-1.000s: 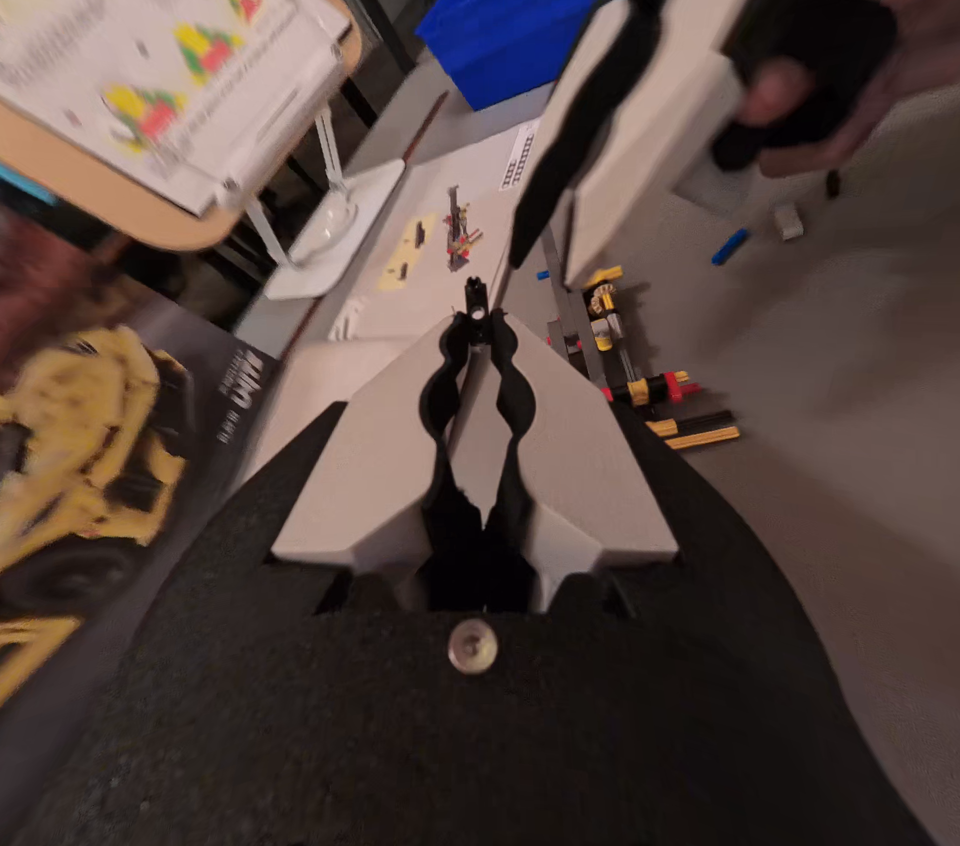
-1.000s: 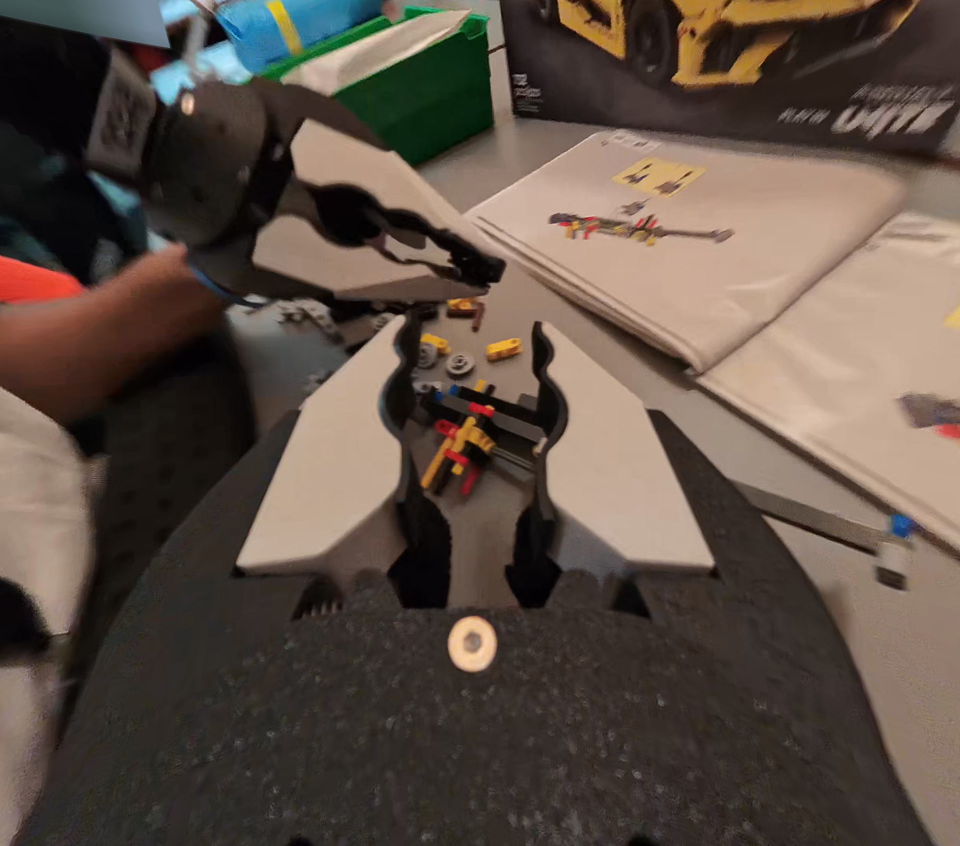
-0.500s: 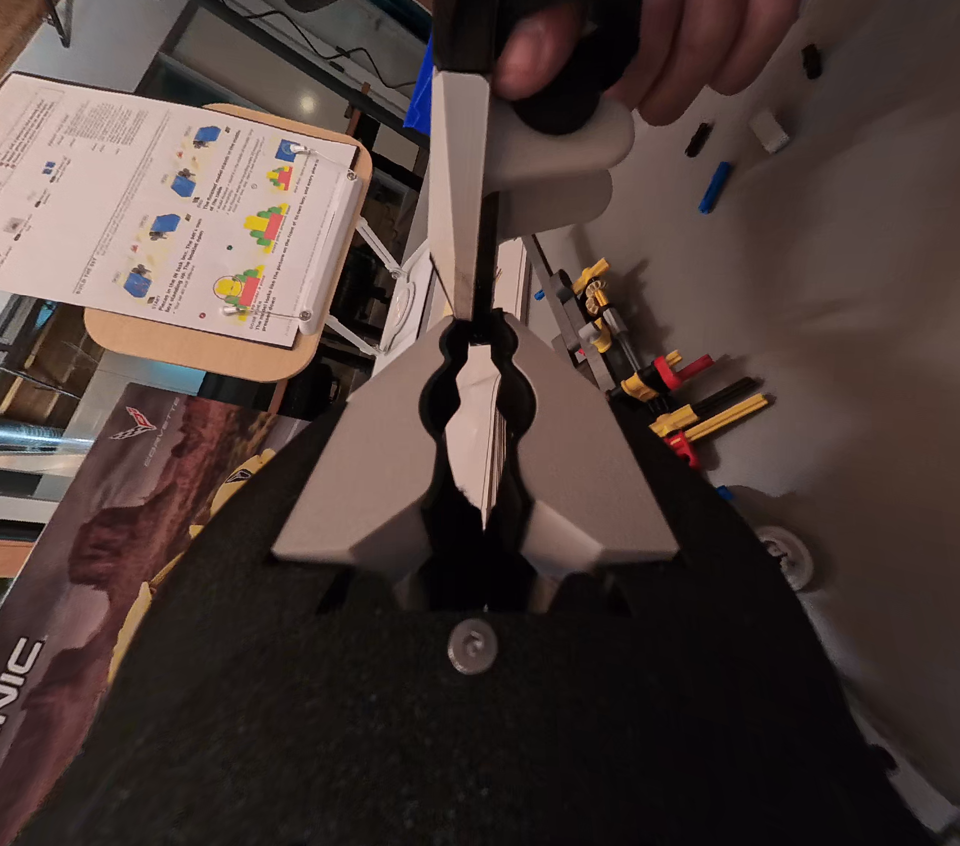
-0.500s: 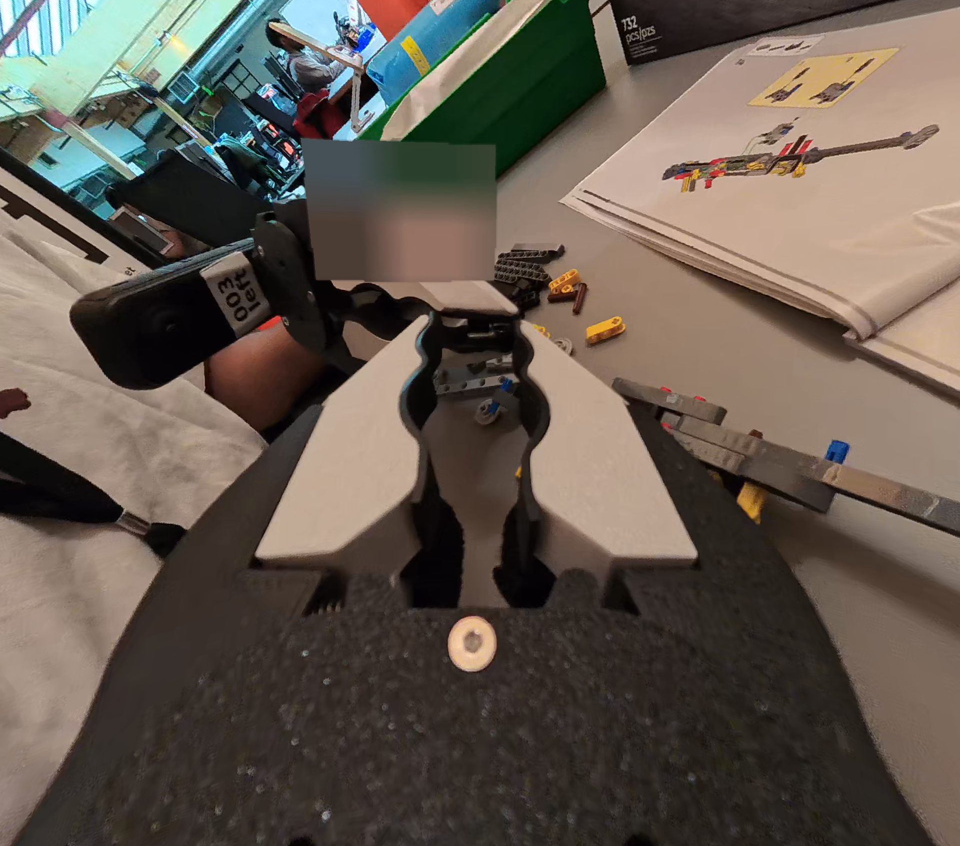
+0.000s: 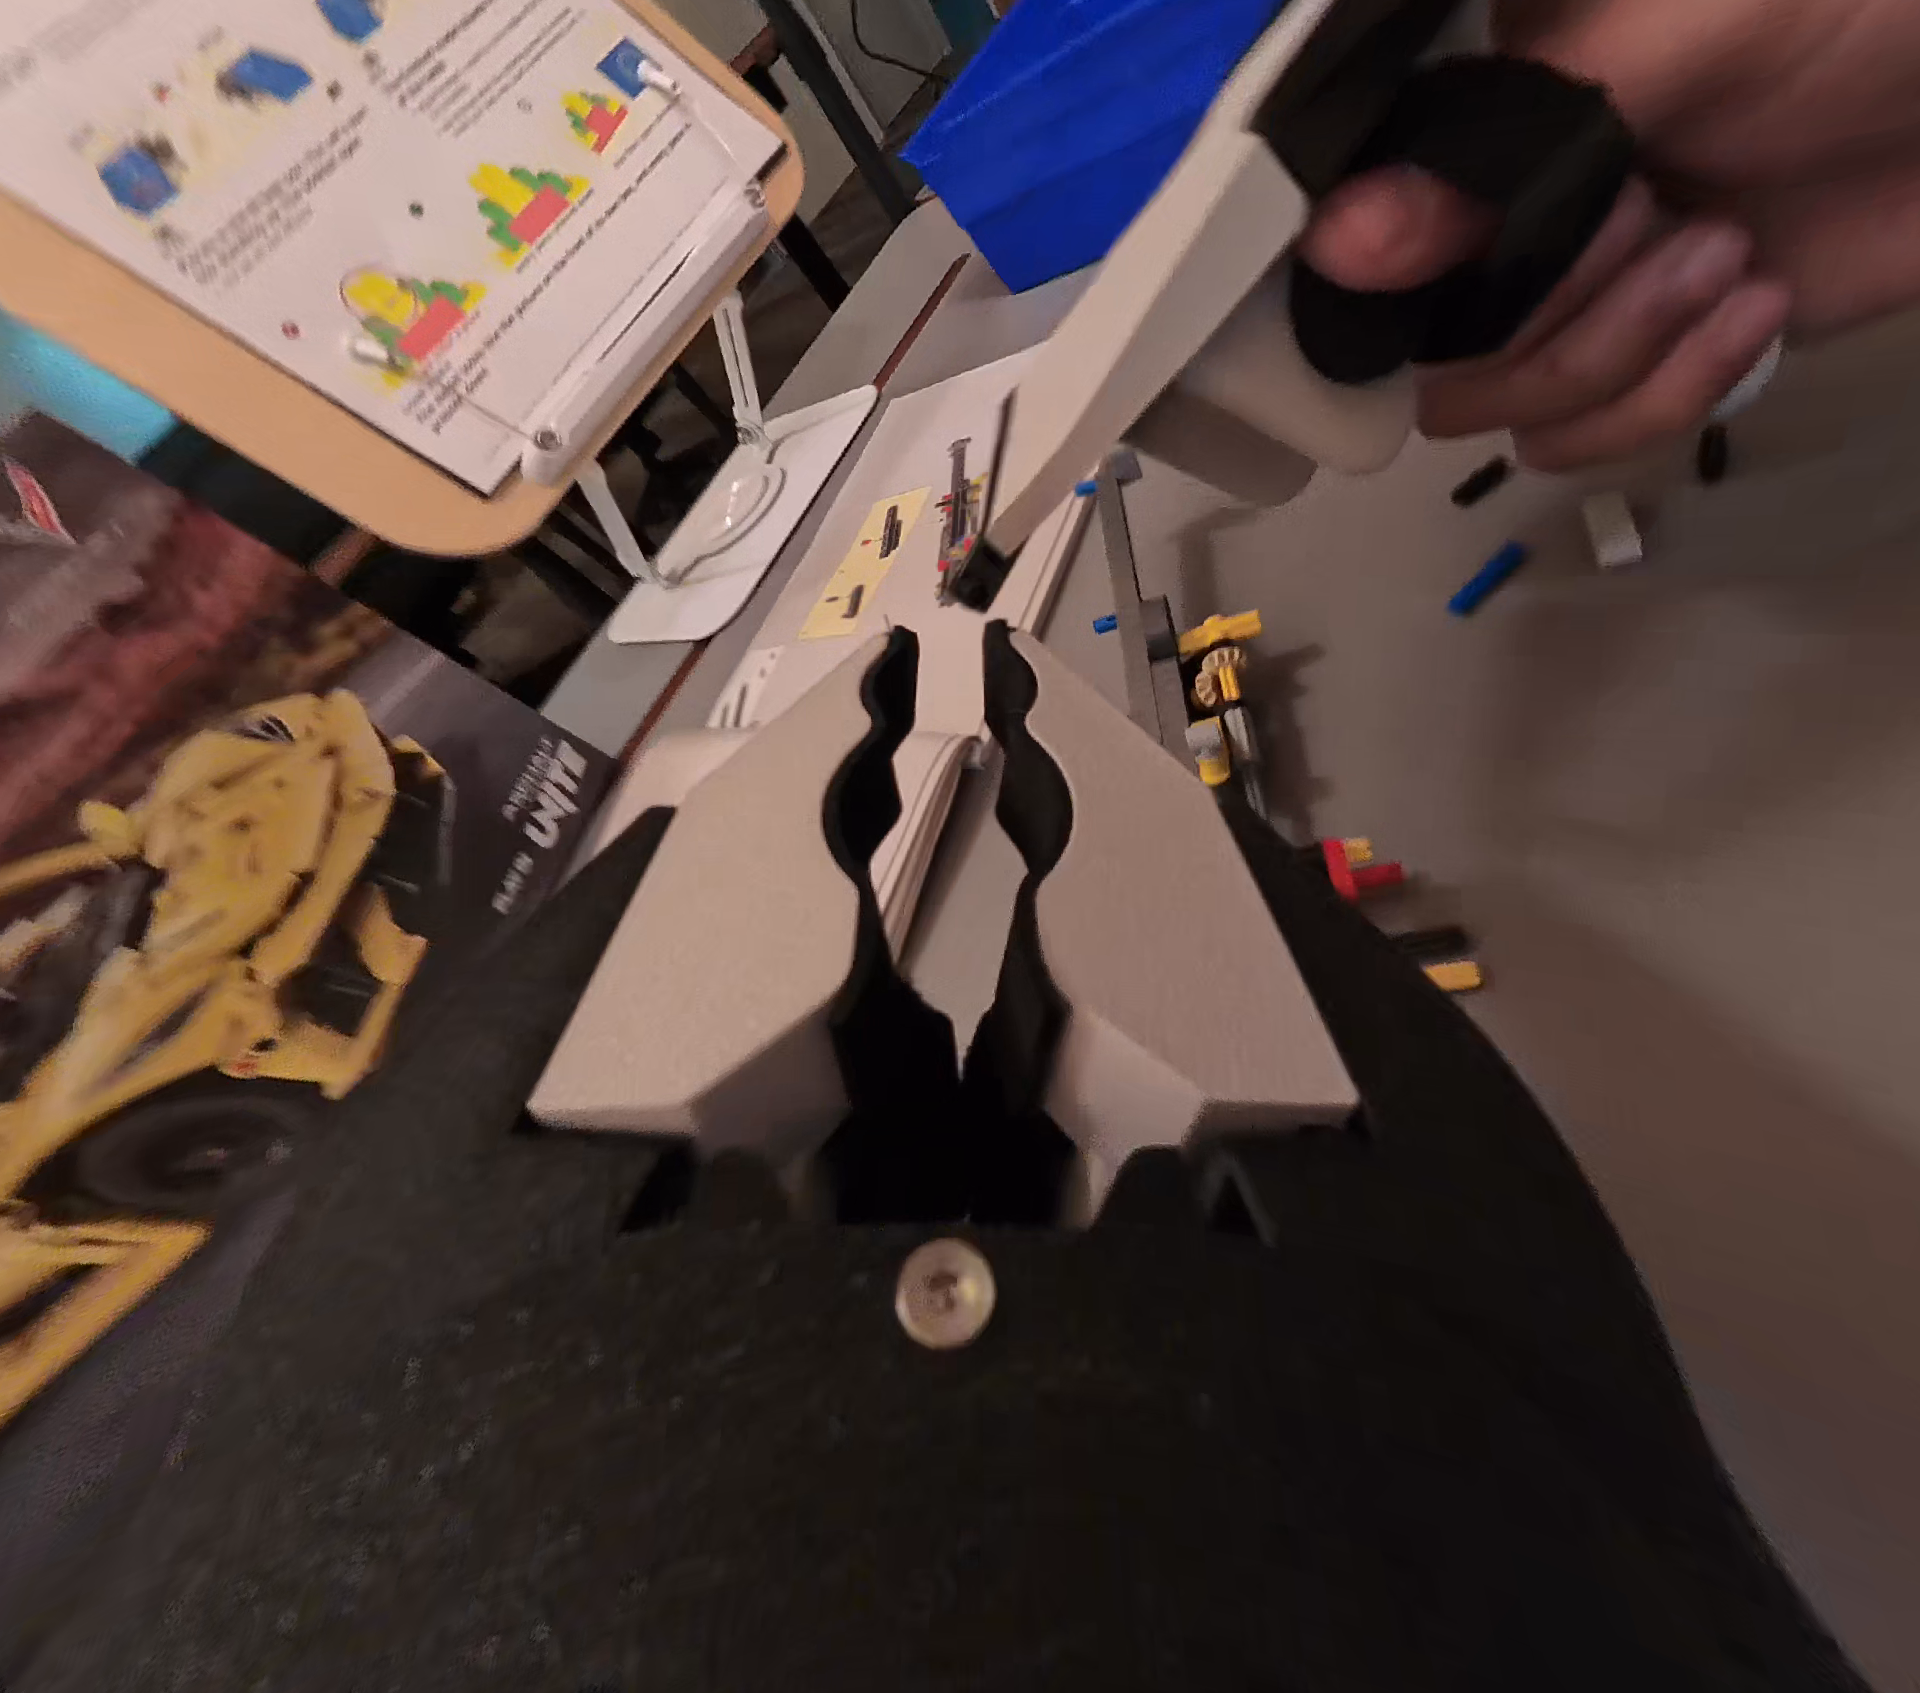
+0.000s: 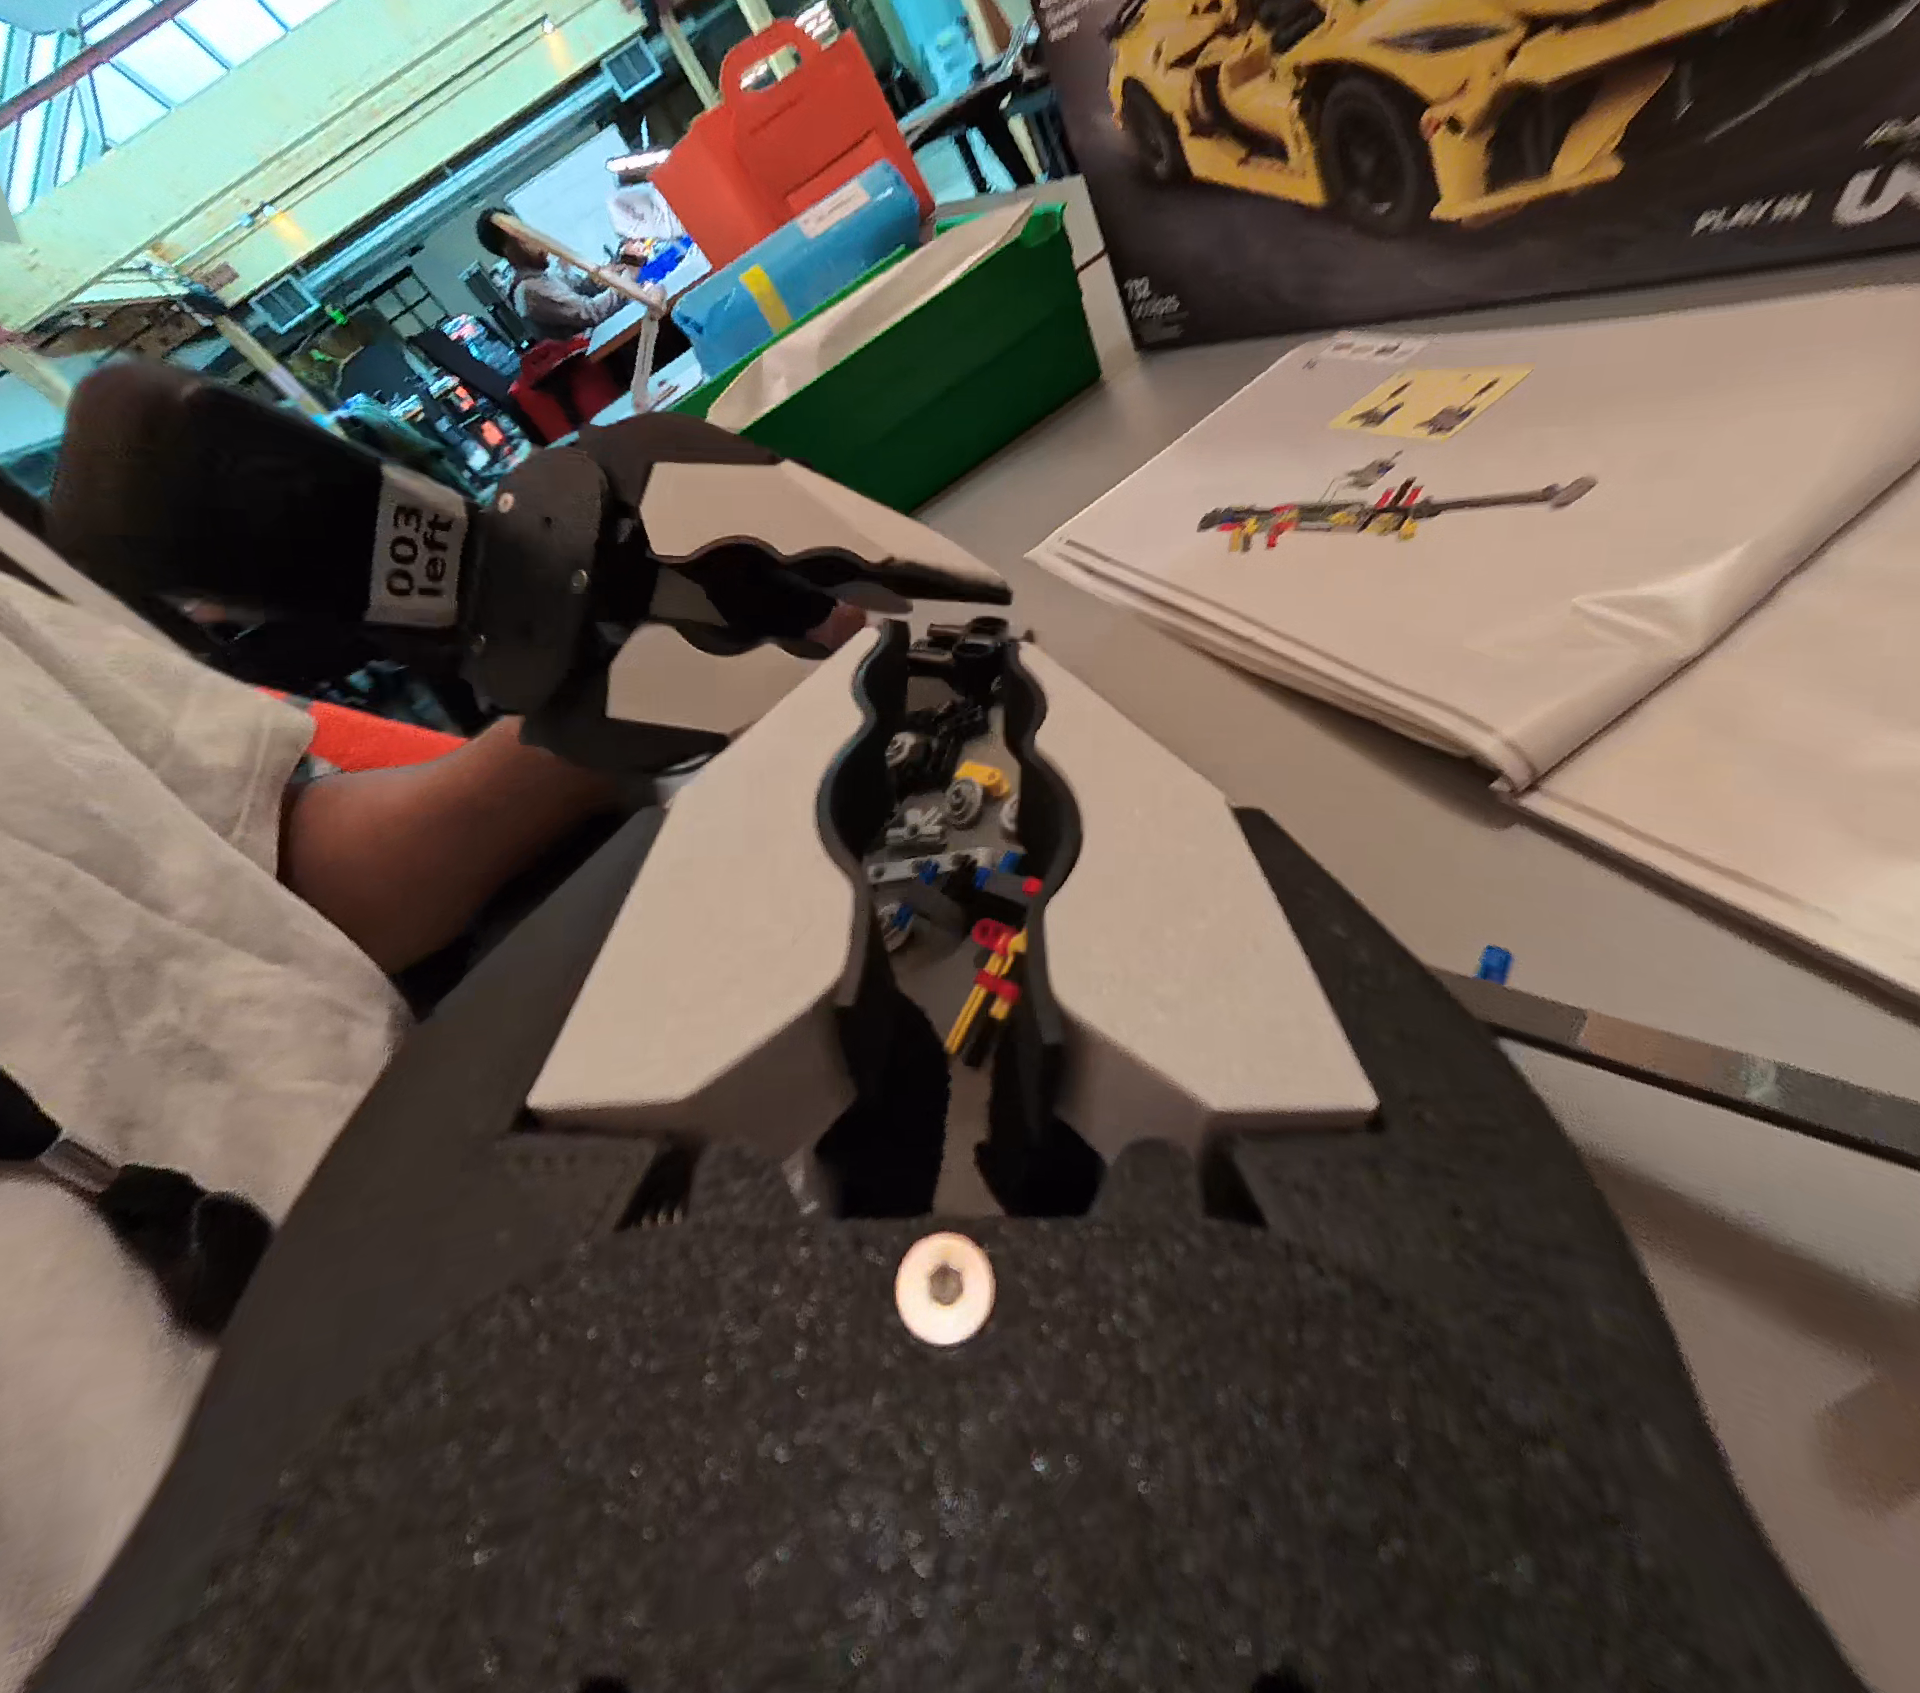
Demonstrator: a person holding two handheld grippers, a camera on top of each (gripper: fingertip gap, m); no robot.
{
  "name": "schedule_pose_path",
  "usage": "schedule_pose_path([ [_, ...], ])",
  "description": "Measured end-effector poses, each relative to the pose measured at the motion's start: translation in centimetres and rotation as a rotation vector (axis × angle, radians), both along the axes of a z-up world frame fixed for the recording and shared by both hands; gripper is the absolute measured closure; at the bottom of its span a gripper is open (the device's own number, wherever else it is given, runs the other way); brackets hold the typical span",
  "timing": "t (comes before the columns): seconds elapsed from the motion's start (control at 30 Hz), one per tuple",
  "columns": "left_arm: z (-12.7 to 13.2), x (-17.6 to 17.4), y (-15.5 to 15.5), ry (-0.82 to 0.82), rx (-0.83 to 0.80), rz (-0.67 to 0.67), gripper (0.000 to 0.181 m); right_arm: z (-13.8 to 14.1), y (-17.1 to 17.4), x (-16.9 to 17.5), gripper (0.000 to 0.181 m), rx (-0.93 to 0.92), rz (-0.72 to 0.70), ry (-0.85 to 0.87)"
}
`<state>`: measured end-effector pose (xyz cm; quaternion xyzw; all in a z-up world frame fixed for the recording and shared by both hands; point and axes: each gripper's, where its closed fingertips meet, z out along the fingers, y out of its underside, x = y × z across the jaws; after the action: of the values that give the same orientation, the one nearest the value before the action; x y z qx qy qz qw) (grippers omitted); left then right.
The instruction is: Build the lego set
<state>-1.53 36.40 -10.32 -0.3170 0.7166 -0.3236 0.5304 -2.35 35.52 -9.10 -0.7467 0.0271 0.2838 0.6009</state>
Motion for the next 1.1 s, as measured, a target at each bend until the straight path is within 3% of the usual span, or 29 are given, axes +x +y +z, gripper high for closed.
schedule_pose_path([
  [0.13, 1.0, 0.1, -0.4, 0.066, -0.401, -0.064, 0.165, 1.7, 0.0, 0.9, 0.165, 0.109, -0.048, 0.023],
  [0.27, 2.9, 0.2, -0.9, 0.064, -0.777, -0.149, 0.162, 3.4, 0.3, 0.8, 0.165, 0.215, -0.054, 0.203],
  [0.43, 4.5, 0.0, -0.9, 0.050, -1.070, -0.245, 0.165, 3.7, 0.6, 0.1, 0.166, 0.275, -0.035, 0.379],
  [0.67, 4.9, -0.5, -1.2, 0.051, -1.062, -0.301, 0.169, 4.0, 0.5, -0.7, 0.164, 0.299, 0.054, 0.559],
  [0.97, 4.7, -1.9, -2.0, 0.042, -0.768, -0.357, 0.169, 3.5, -1.4, -2.2, 0.158, 0.202, 0.296, 0.613],
  [1.1, 4.4, -2.6, -2.9, 0.070, -0.701, -0.411, 0.170, 2.8, -1.9, -2.4, 0.162, 0.140, 0.333, 0.538],
])
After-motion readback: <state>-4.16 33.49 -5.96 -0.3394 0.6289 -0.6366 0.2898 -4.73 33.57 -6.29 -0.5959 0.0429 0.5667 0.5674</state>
